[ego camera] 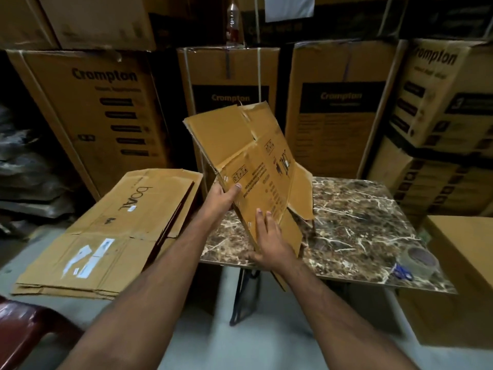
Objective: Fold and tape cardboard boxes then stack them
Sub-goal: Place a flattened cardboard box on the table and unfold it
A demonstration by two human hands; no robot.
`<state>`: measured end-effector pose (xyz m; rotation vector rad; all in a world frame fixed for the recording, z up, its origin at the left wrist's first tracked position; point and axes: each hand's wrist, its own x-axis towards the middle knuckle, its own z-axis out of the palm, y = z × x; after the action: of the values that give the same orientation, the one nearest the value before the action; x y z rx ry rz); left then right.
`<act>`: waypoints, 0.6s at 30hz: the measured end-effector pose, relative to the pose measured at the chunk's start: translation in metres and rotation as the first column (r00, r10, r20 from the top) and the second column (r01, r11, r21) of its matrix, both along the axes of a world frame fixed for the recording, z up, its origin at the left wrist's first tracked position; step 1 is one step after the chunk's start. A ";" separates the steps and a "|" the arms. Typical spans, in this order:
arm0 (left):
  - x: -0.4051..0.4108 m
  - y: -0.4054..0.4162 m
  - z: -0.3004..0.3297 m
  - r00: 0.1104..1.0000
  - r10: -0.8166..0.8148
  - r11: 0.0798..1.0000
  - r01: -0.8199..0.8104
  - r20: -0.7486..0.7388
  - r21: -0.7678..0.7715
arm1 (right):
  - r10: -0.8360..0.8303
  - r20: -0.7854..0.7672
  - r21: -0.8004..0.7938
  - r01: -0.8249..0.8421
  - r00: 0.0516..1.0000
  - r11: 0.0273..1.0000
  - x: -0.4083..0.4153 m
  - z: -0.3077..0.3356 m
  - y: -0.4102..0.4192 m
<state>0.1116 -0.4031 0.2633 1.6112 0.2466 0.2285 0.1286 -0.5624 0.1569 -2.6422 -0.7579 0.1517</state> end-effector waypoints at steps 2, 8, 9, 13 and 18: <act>0.004 0.006 -0.005 0.999 -0.024 0.999 0.025 -0.025 0.042 | -0.020 -0.044 0.001 0.021 0.999 1.000 0.006 -0.009 0.007; 0.030 0.047 -0.003 0.999 -0.013 1.000 0.014 0.048 -0.012 | -0.060 -0.170 0.000 0.061 0.984 0.998 0.018 -0.032 0.028; 0.038 0.056 0.001 0.997 0.010 1.000 -0.010 0.071 0.003 | -0.067 -0.200 0.001 0.068 0.978 0.998 0.020 -0.035 0.034; 0.067 0.080 0.010 0.992 0.104 0.982 -0.114 0.073 0.150 | -0.092 -0.267 0.025 0.102 0.959 0.994 0.034 -0.041 0.053; 0.062 0.106 -0.016 0.998 0.027 0.980 -0.038 0.059 0.197 | -0.064 -0.252 0.098 0.091 0.966 0.991 0.058 -0.028 0.061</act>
<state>0.1733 -0.2973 0.2472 1.7957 0.2123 0.3315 0.1867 -0.5009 0.1288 -2.4835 -0.5617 0.3998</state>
